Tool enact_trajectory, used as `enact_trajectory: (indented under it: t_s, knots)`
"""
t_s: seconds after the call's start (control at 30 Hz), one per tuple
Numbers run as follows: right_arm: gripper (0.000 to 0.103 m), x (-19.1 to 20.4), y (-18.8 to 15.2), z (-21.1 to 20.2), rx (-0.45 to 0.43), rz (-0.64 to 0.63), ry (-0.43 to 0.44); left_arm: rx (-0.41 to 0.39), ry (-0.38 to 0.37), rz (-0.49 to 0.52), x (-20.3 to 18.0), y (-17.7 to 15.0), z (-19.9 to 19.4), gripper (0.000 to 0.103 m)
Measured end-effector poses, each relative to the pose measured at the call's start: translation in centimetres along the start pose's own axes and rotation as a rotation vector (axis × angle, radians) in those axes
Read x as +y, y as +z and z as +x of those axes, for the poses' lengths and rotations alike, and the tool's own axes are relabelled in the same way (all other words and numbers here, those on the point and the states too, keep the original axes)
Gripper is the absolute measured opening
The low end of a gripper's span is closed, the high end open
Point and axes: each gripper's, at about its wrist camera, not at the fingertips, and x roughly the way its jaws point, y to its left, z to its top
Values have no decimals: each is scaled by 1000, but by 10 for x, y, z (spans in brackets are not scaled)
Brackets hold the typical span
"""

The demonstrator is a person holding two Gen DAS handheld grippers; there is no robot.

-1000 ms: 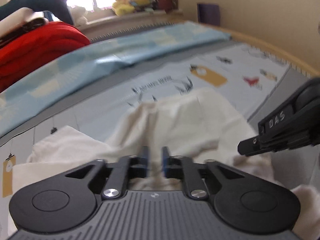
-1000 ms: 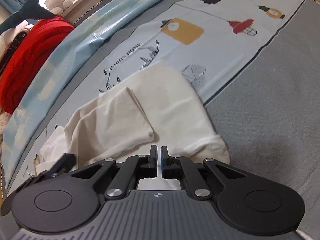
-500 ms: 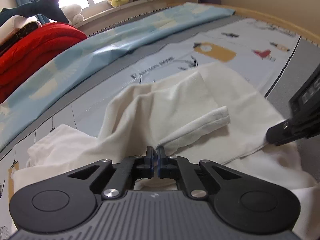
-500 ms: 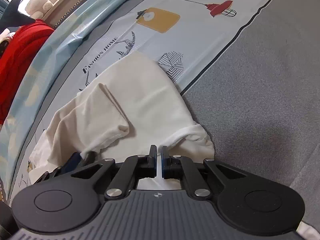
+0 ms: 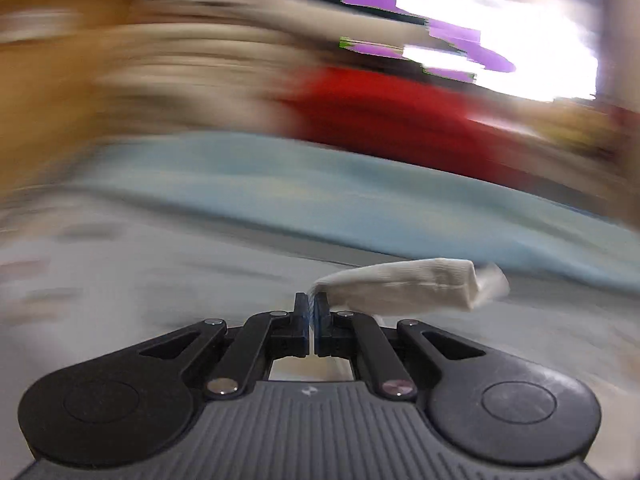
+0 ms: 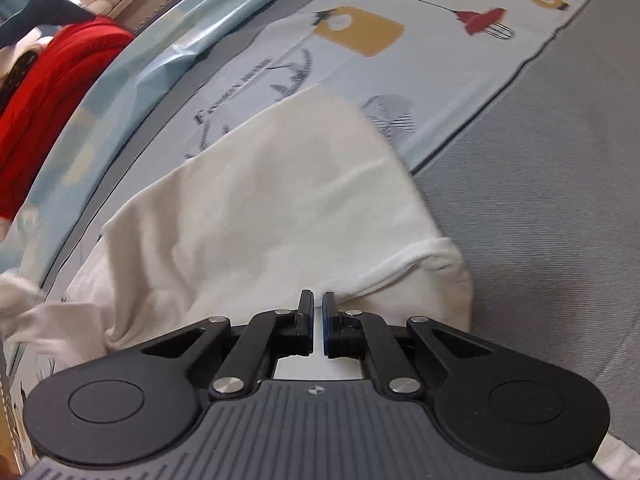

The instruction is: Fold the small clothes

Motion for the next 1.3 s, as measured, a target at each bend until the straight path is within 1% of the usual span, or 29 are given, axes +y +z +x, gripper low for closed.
enact_trajectory:
  t_s: [0.03, 0.07, 0.1, 0.13, 0.17, 0.2, 0.23, 0.27, 0.3, 0.4, 0.47, 0.5, 0.53, 0.57, 0.6, 0.63, 0.7, 0.73, 0.8, 0.83, 0.9, 1.0, 1.03, 1.07, 1.1, 1.13, 1.17, 1.27, 1.3]
  knots:
    - [5, 5, -2, 0, -3, -16, 5, -23, 220, -44, 36, 5, 10, 2]
    - [5, 10, -4, -1, -8, -39, 12, -18, 411, -108, 71, 8, 19, 2]
    - [5, 16, -6, -2, -14, -63, 16, -2, 518, -180, 103, 10, 24, 4]
    - [5, 21, -9, -2, -20, -90, 18, 17, 557, -237, 128, 10, 26, 4]
    - [5, 27, -12, -3, -26, -122, 18, 19, 562, -275, 141, 9, 24, 4]
    - [5, 31, -14, -3, -30, -148, 17, 8, 546, -289, 145, 7, 21, 6]
    - [5, 34, -17, -3, -32, -172, 16, 3, 503, -276, 142, 5, 19, 14]
    - [5, 38, -20, -2, -35, -195, 13, 15, 437, -256, 136, 4, 21, 20]
    - [5, 41, -23, -1, -35, -212, 9, 45, 336, -245, 128, 1, 24, 29]
    - [5, 49, -29, 3, -31, -241, 4, 169, 57, -318, 116, -21, 37, 30]
    - [5, 55, -35, 4, -33, -262, 12, 268, -28, -368, 114, -38, 52, 30]
    - [5, 59, -38, 4, -35, -276, 20, 320, -27, -382, 115, -48, 61, 30]
    - [5, 64, -41, 4, -39, -293, 29, 399, 27, -380, 119, -61, 71, 30]
    - [5, 70, -45, 3, -46, -318, 43, 498, 119, -374, 125, -73, 80, 31]
    - [5, 75, -48, 2, -55, -342, 60, 557, 174, -424, 135, -85, 82, 43]
    - [5, 81, -52, -1, -67, -368, 80, 535, 172, -511, 146, -88, 75, 43]
    - [5, 95, -59, -8, -97, -443, 125, 544, 225, -488, 143, -74, 62, 39]
    - [5, 102, -63, -12, -114, -484, 150, 485, 224, -480, 139, -66, 47, 39]
    - [5, 119, -73, -21, -153, -570, 194, 420, 241, -497, 142, -50, 40, 39]
    - [5, 135, -83, -25, -184, -642, 218, 394, 232, -534, 143, -47, 30, 39]
    - [5, 145, -87, -23, -191, -674, 213, 371, 198, -595, 144, -42, 26, 39]
    - [6, 179, -102, -6, -191, -776, 212, 381, 135, -625, 139, -39, 24, 39]
    - [8, 193, -106, 3, -187, -817, 207, 380, 129, -633, 139, -38, 23, 39]
    - [16, 207, -113, 13, -186, -871, 193, 379, 132, -640, 139, -38, 20, 39]
    - [29, 228, -124, 32, -192, -972, 165, 382, 131, -649, 140, -38, 19, 39]
    - [36, 228, -124, 32, -192, -972, 165, 386, 122, -657, 140, -31, 30, 39]
    - [48, 238, -130, 43, -192, -1021, 133, 387, 112, -663, 140, -28, 36, 39]
    - [46, 254, -143, 81, -182, -1151, 9, 379, 109, -674, 140, -21, 40, 39]
    - [39, 254, -143, 81, -182, -1151, 9, 376, 104, -676, 140, -20, 38, 39]
